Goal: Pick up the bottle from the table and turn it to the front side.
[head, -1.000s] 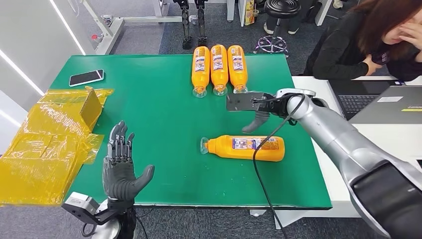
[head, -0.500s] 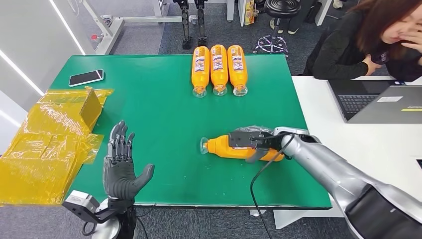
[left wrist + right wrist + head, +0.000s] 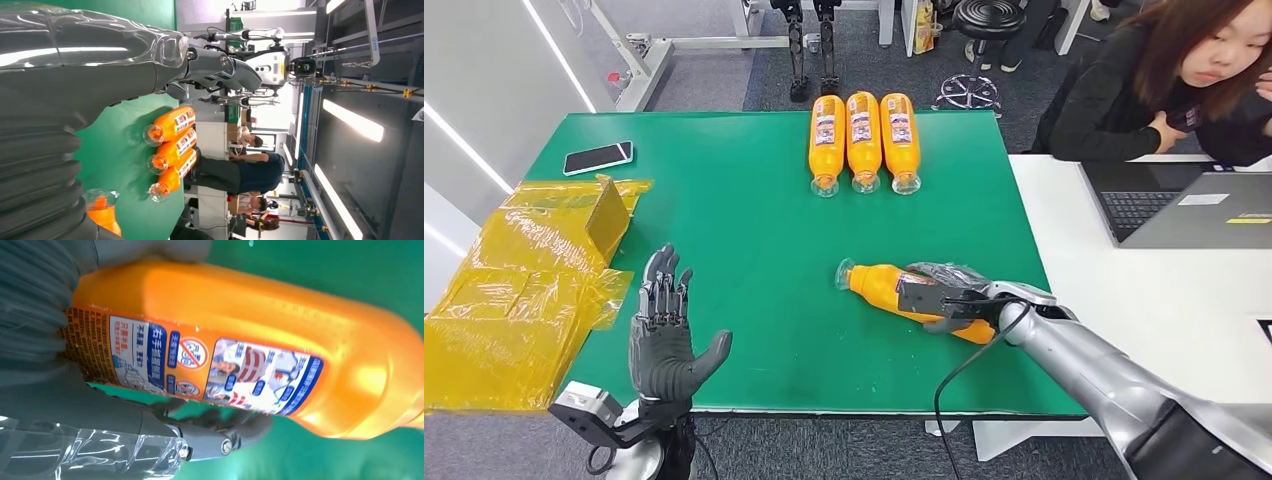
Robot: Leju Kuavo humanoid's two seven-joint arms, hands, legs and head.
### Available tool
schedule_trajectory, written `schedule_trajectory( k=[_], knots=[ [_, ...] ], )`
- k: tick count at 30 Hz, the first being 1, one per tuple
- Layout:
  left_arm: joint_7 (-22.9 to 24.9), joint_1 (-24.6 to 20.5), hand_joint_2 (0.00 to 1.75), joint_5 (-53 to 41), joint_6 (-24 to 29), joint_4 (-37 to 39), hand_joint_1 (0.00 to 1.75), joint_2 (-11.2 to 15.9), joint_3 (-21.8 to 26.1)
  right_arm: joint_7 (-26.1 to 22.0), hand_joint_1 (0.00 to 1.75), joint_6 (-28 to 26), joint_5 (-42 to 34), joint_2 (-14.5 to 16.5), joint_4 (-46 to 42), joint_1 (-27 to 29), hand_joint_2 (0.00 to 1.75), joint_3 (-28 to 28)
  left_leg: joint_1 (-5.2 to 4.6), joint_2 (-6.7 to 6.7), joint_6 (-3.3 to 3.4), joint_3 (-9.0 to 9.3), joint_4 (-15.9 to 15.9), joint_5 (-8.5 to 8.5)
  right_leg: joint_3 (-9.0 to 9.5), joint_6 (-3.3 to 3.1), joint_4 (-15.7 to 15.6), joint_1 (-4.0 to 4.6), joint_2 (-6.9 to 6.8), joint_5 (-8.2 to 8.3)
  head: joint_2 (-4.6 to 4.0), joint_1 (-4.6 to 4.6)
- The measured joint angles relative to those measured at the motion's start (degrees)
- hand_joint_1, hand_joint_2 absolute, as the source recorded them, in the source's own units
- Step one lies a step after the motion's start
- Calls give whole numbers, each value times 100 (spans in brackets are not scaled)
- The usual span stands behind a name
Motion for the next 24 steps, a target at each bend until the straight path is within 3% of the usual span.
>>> schedule_trajectory(
  k=[8,17,24],
  knots=[
    [13,24,175,-1,13,-1,0,21,0,16,175,-129,248,-208,-383,357,175,-369,-1,-6,3,22,1,-1,31,3,-2,1,-8,-1,0,0],
    [20,28,175,-4,62,-1,0,52,0,3,175,-150,496,-238,-604,460,175,-687,-2,-7,4,23,2,-1,33,4,-2,0,-8,0,0,0],
    [44,169,175,-54,185,-139,0,50,1,-154,175,-998,790,-253,-1258,991,175,-1337,-2,-6,4,17,1,-1,28,4,-2,1,-9,0,0,1]
  ],
)
